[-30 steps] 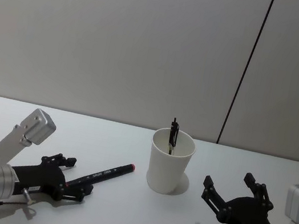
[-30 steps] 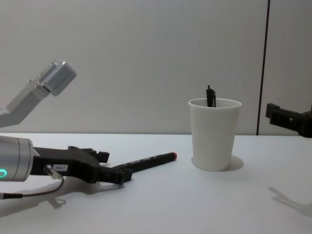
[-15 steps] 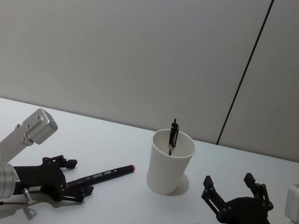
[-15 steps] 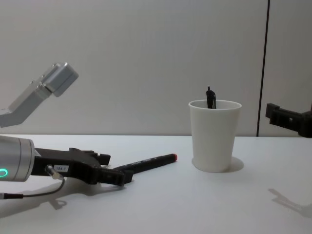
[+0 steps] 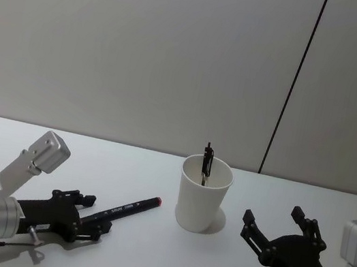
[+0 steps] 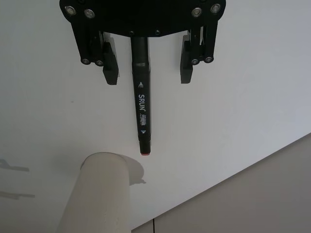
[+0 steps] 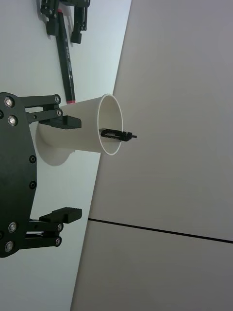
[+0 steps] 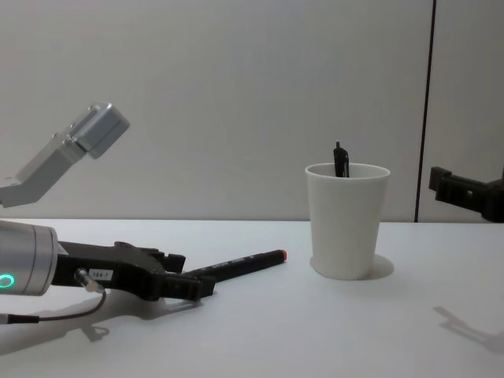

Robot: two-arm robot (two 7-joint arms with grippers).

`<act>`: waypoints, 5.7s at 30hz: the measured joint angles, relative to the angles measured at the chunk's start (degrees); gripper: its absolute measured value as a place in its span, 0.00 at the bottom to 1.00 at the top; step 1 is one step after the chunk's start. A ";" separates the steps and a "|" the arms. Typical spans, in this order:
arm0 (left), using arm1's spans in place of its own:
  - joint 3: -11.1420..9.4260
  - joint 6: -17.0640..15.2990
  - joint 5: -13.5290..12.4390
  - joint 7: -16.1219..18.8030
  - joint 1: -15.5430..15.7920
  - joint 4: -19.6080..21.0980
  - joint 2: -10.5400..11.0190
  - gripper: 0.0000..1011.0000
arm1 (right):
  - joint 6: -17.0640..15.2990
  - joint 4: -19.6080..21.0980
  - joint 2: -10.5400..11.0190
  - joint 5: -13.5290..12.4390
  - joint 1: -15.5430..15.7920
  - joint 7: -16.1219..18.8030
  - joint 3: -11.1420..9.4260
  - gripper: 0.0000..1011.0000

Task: Place the pen into the pen holder.

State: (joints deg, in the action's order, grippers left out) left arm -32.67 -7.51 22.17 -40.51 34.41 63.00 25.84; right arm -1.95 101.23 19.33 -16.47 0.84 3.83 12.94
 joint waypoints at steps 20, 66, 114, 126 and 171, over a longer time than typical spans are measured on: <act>-0.14 0.72 1.34 -1.64 0.26 -0.58 0.09 0.67 | 0.00 0.00 0.00 0.00 0.00 0.00 0.00 0.99; -0.20 1.95 3.31 -3.09 0.08 -0.15 0.52 0.20 | 0.00 0.00 0.00 0.00 0.00 0.00 0.00 0.99; 4.33 13.10 7.34 -2.05 -6.04 18.92 2.52 0.20 | 0.00 0.00 0.00 0.00 0.00 0.00 0.00 0.99; 1.74 15.23 8.84 -6.74 -2.54 15.97 -0.92 0.20 | 0.00 0.00 0.00 0.00 0.00 0.00 0.00 0.99; -2.52 14.81 19.07 -18.28 3.39 4.27 -8.80 0.20 | 0.00 0.00 0.00 0.00 0.00 0.00 0.00 0.99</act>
State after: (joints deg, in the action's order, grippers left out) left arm -35.19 7.31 41.24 -58.78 37.81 67.27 17.04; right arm -1.95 101.23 19.33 -16.47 0.84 3.83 12.94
